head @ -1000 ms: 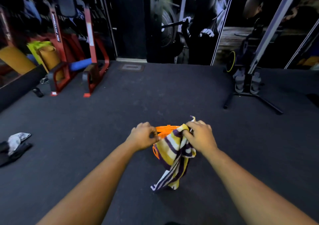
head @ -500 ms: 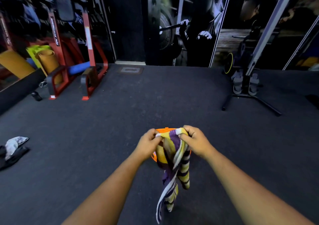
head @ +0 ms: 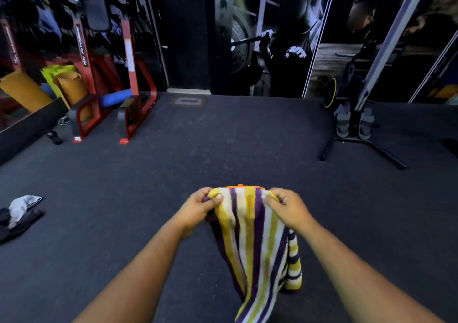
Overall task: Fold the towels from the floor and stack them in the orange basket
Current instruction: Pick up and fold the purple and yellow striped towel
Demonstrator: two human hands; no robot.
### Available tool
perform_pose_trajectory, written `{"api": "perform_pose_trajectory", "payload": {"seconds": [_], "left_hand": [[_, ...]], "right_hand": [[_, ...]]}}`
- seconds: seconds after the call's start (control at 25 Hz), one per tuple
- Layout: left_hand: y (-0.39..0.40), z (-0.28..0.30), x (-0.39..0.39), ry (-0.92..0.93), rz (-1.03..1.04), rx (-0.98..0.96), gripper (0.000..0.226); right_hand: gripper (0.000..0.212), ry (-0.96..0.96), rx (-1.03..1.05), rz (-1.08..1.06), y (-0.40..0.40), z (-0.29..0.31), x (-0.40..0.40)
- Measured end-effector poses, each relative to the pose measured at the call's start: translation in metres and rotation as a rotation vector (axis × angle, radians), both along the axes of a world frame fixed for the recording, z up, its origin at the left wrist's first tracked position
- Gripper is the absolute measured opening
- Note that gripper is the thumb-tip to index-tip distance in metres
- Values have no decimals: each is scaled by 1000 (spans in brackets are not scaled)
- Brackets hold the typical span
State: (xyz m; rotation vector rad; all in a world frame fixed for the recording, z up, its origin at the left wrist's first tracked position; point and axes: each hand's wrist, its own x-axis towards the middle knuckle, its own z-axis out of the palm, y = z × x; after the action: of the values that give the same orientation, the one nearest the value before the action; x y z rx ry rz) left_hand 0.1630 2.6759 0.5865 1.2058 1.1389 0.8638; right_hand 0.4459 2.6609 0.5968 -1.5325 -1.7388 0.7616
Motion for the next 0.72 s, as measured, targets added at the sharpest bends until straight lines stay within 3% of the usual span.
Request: {"api": "perform_pose_trajectory", "payload": {"seconds": [0.16, 0.24, 0.36, 0.44, 0.56, 0.64, 0.72], "left_hand": [[-15, 9, 53, -46, -281, 73, 32], [-8, 9, 47, 130, -278, 185, 24], [10, 5, 23, 471, -206, 302, 18], [14, 6, 17, 497, -68, 352, 13], [30, 6, 7, 250, 374, 204, 13], [41, 6, -13, 150, 596, 122, 15], [46, 2, -29, 190, 655, 106, 20]], "right_hand": [[25, 196, -22, 242, -2, 10, -40], [22, 181, -3, 270, 1, 8, -37], [44, -20, -53, 333, 3, -10, -11], [52, -235, -97, 421, -2, -24, -3], [50, -445, -150, 439, -11, -53, 9], [46, -375, -172, 351, -16, -66, 25], [38, -138, -215, 210, -18, -68, 38]]}}
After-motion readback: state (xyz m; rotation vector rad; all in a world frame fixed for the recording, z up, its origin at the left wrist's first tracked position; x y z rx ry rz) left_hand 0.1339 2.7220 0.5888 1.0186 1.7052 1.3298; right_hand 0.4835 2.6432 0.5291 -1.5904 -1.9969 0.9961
